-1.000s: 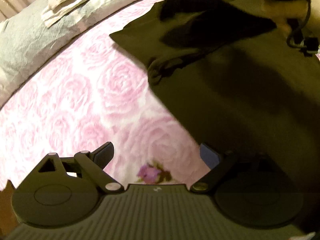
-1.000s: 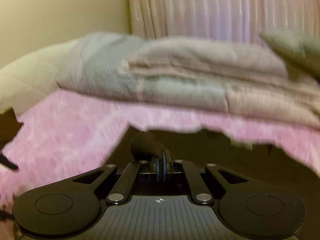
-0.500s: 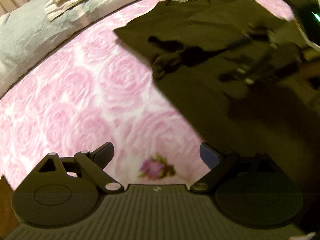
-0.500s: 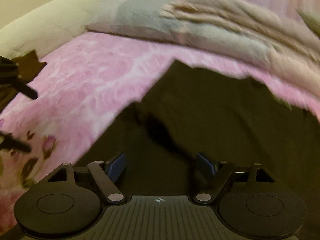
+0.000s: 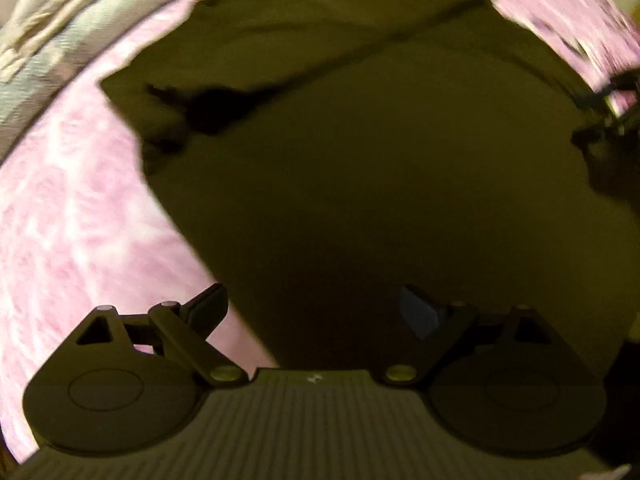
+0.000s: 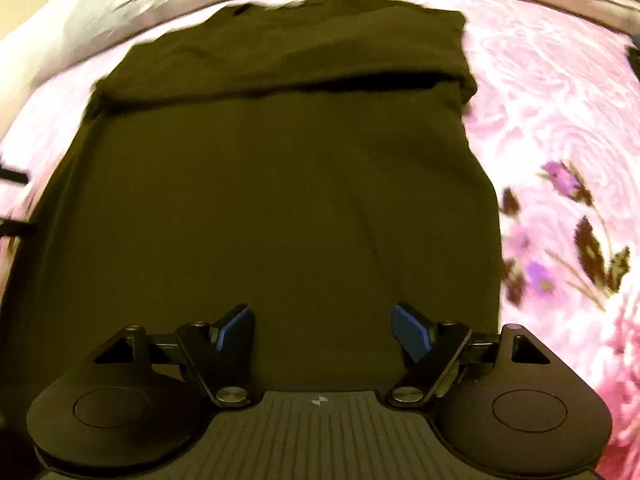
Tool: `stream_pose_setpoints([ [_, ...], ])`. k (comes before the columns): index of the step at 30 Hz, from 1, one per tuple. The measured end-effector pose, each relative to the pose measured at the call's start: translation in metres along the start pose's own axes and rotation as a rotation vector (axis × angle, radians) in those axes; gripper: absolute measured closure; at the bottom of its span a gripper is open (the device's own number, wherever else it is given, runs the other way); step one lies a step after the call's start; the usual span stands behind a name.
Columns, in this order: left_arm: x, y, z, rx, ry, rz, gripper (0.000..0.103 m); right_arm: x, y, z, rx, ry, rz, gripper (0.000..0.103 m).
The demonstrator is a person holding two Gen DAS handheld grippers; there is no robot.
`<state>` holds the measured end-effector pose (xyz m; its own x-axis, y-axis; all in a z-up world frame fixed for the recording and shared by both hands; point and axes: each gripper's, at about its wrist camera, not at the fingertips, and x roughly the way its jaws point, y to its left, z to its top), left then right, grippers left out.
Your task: Fold clothes
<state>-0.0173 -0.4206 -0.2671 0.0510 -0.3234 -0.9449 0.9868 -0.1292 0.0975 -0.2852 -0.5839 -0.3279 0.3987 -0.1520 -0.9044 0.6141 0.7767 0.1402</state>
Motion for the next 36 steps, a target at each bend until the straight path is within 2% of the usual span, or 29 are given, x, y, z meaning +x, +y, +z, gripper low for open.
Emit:
stream_pose_setpoints([
  [3, -0.001, -0.038, -0.021, 0.088, 0.021, 0.011, 0.012, -0.006, 0.003, -0.011, -0.100, 0.016, -0.002, 0.023],
  [9, -0.016, -0.092, -0.077, 0.267, 0.039, 0.032, 0.012, -0.017, -0.006, -0.050, -0.055, 0.022, -0.060, 0.015],
  [11, -0.026, -0.103, -0.101, 0.319, 0.021, 0.040, 0.012, -0.021, 0.002, -0.059, -0.070, 0.026, -0.110, 0.015],
  [14, -0.045, -0.119, -0.141, 0.417, -0.029, 0.059, 0.012, -0.036, 0.019, -0.072, -0.064, -0.036, -0.221, 0.015],
  [16, -0.056, -0.126, -0.164, 0.480, -0.053, 0.083, 0.012, -0.050, 0.029, -0.084, -0.036, -0.083, -0.230, 0.015],
  [19, -0.066, -0.144, -0.193, 0.579, -0.074, 0.115, 0.012, -0.058, 0.048, -0.100, -0.029, -0.094, -0.209, 0.014],
  [21, -0.066, -0.154, -0.204, 0.650, -0.087, 0.137, 0.013, -0.065, 0.063, -0.112, -0.055, -0.096, -0.194, 0.014],
  [24, -0.056, -0.158, -0.211, 0.714, -0.089, 0.187, 0.024, -0.073, 0.081, -0.117, -0.091, -0.100, -0.177, 0.015],
  [27, -0.055, -0.151, -0.209, 0.704, -0.109, 0.197, 0.024, -0.074, 0.092, -0.123, -0.121, -0.091, -0.158, 0.014],
  [30, -0.053, -0.146, -0.211, 0.715, -0.117, 0.237, 0.025, -0.074, 0.099, -0.126, -0.161, -0.074, -0.133, 0.014],
  [36, -0.047, -0.150, -0.220, 0.879, -0.124, 0.267, 0.025, -0.075, 0.099, -0.124, -0.184, -0.081, -0.126, 0.014],
])
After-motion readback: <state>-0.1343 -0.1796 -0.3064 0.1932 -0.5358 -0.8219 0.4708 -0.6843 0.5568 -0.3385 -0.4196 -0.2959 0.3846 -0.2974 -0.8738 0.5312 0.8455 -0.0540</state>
